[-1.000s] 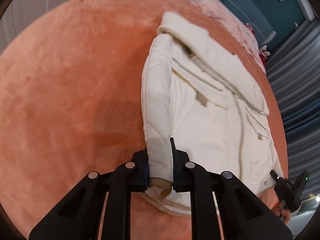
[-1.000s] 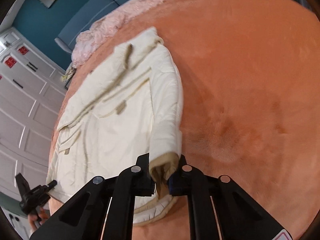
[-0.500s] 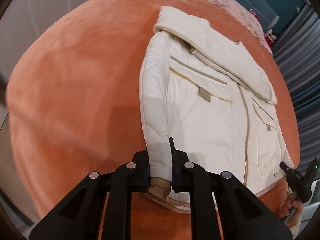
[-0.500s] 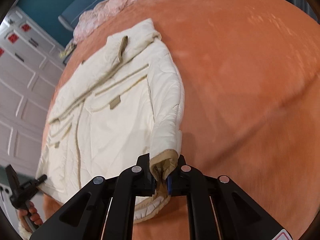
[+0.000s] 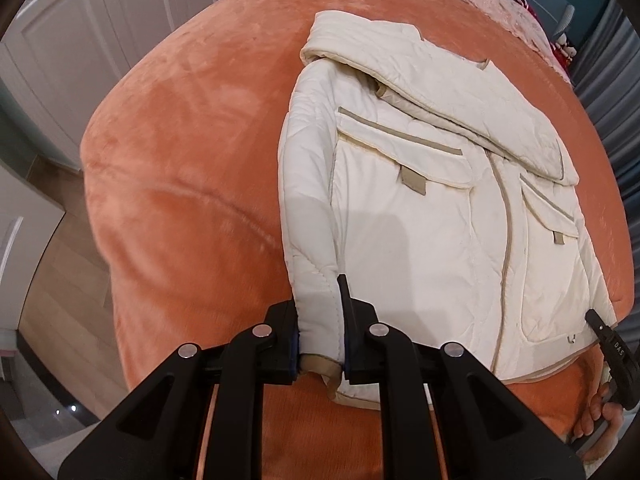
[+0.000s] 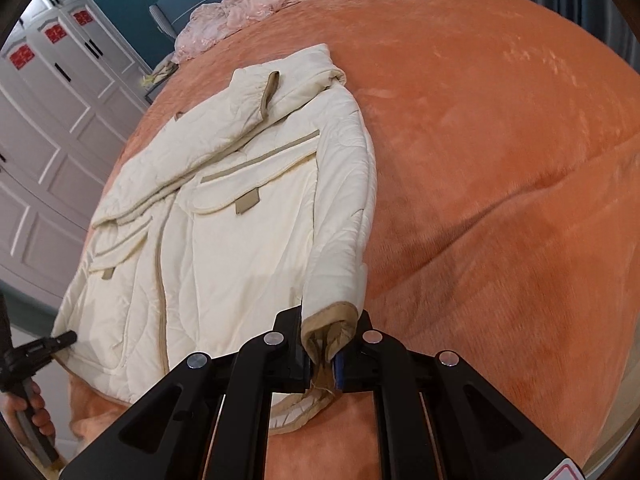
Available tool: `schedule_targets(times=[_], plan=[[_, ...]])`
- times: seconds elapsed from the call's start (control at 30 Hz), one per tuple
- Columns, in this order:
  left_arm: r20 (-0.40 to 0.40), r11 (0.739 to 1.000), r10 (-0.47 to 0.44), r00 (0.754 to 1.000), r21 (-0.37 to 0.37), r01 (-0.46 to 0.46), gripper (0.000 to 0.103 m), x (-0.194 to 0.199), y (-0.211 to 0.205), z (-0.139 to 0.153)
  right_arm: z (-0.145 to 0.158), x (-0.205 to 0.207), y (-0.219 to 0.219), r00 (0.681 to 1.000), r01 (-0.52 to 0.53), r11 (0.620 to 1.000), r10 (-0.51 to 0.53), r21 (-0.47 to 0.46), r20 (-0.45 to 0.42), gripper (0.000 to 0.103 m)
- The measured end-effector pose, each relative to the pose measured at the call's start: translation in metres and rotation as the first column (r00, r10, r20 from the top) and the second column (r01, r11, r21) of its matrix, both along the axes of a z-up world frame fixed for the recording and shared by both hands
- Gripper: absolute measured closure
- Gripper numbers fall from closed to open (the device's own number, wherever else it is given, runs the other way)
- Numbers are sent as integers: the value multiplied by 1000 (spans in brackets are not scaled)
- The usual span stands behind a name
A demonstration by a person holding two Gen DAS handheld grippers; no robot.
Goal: Fold large clothes
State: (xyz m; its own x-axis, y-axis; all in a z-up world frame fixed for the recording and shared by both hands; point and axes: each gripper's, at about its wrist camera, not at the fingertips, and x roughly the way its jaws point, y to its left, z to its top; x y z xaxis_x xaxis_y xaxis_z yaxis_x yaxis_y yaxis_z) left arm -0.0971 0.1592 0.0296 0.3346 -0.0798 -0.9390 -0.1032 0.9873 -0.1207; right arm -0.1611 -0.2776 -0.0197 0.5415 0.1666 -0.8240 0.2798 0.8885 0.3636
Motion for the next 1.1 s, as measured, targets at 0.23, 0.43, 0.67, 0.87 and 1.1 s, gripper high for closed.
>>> schedule_targets(times=[0.23,0.43,0.67,0.87,1.1], plan=[[-20,999,8,1000,53,-7,89,-4,-6,11,11,3,-16,999,-26,998,25,63,22,95],[-20,997,-2,1000,80,4,89,-2,-17,25,17,0,-31,998,-46,994,42,103,44,95],[9,996,-3,1000,87,3,90,-6,-22,48,27,-21,-58,994,-75,982,58,176,97,96],[59,998,-7,998,64,3,90,-5,-14,77,55,-47,-76,983,-120,971,86,209,163,98],[237,1000,19,971,0,-20,95,21,-18,122,137,-38,-112,920,-79,994,43,77,390,103]])
